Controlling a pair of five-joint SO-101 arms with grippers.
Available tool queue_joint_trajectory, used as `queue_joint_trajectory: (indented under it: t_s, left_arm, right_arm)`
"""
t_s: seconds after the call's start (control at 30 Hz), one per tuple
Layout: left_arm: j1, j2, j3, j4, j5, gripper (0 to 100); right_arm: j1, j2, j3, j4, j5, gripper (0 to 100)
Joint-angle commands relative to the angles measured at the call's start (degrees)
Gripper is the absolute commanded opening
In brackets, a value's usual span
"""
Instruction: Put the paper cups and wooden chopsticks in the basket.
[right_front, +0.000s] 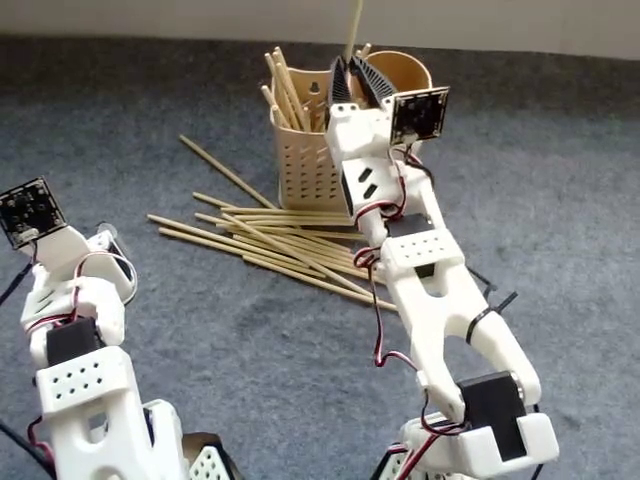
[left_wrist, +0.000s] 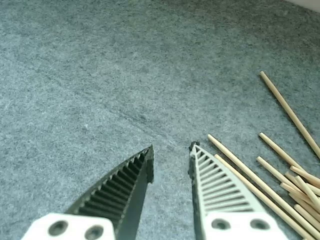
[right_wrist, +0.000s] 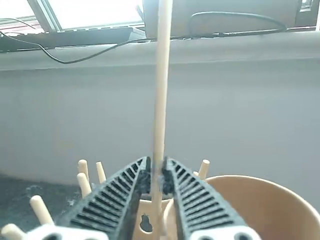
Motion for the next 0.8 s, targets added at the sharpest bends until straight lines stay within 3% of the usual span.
queue_joint_trajectory:
  t_s: [0.0,0.4,0.53,0.63,0.77]
  left_arm:
    - [0.0,-1.1,-0.6,-1.1,0.5,13]
    - [0.0,-1.1,-0.6,-1.1,0.5,13]
    - [0.0,-1.1,-0.6,-1.1,0.5,13]
    - [0.0,-1.1,-0.6,-1.1,0.5,13]
    - [0.0,-1.1,-0.6,-1.1,0.5,13]
  right_arm:
    - [0.6,-0.4,0.0,-0.7,-0.3,18.0]
    - [0.6,-0.8,0.1,0.8,-0.3,16.9]
    - [0.6,-7.0,1.5,1.4,-0.4,16.9]
    - [0.6,-14.2,3.1,7.1,-0.4,16.9]
    - [0.6,-23.3,2.9,23.5,-0.4,16.9]
